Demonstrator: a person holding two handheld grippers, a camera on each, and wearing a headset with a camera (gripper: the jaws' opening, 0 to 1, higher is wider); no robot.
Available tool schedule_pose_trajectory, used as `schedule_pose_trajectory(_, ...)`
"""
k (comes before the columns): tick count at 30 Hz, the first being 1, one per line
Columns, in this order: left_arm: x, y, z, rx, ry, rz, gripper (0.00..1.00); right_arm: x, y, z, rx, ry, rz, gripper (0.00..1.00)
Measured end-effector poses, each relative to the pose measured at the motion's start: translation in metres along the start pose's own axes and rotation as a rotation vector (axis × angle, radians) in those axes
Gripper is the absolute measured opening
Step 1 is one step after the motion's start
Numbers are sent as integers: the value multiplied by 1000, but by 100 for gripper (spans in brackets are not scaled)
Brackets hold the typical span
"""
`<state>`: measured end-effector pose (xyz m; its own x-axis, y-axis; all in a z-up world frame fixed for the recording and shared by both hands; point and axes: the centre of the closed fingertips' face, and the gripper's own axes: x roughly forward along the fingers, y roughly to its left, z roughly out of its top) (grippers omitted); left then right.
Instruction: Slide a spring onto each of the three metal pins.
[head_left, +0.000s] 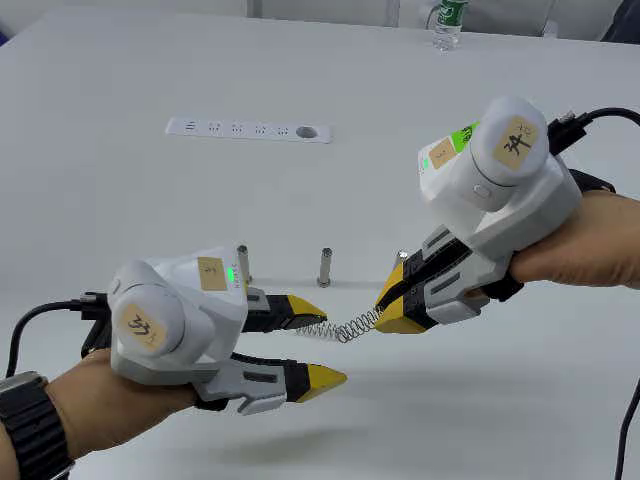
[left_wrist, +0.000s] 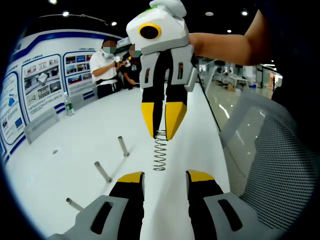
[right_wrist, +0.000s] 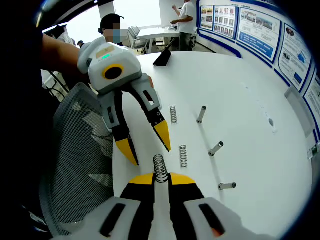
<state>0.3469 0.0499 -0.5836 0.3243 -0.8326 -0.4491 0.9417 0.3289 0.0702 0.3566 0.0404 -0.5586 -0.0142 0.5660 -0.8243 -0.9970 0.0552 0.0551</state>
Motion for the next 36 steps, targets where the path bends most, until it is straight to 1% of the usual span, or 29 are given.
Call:
schedule_pose_trajectory(5, 3, 1, 1, 21, 6, 5, 26, 0, 2, 3, -7, 0, 6, 11)
schedule_pose_trajectory(11, 6, 1, 4, 37, 0, 11, 19, 1, 5, 8, -32, 4, 7, 11)
schedule_pose_trajectory(13, 7, 1, 5, 41, -4, 9, 14, 1, 7, 10, -41, 10, 10, 11)
schedule_pose_trajectory(15, 7, 2, 6, 46, -3, 21, 12, 1, 9, 13, -51, 7, 12, 11)
schedule_pose_trajectory(17, 8, 1, 6, 38, -3, 17, 12, 0, 9, 17, -64, 6, 8, 11)
schedule_pose_trajectory(21, 9, 0, 8, 39, -5, 15, 11, -1, 11, 21, -81, 1, 7, 12)
schedule_pose_trajectory(25, 10, -1, 9, 28, -6, 13, 11, 0, 12, 23, -90, -8, 23, 12)
schedule_pose_trajectory(31, 12, -4, 14, 29, -13, 9, 11, 5, 15, 20, -118, 12, 25, 13)
schedule_pose_trajectory(34, 12, -6, 18, 16, -23, 4, 11, 6, 15, 18, -130, 23, 25, 13)
schedule_pose_trajectory(36, 12, -6, 23, 1, -41, 8, 11, 7, 15, 18, -134, 25, 24, 13)
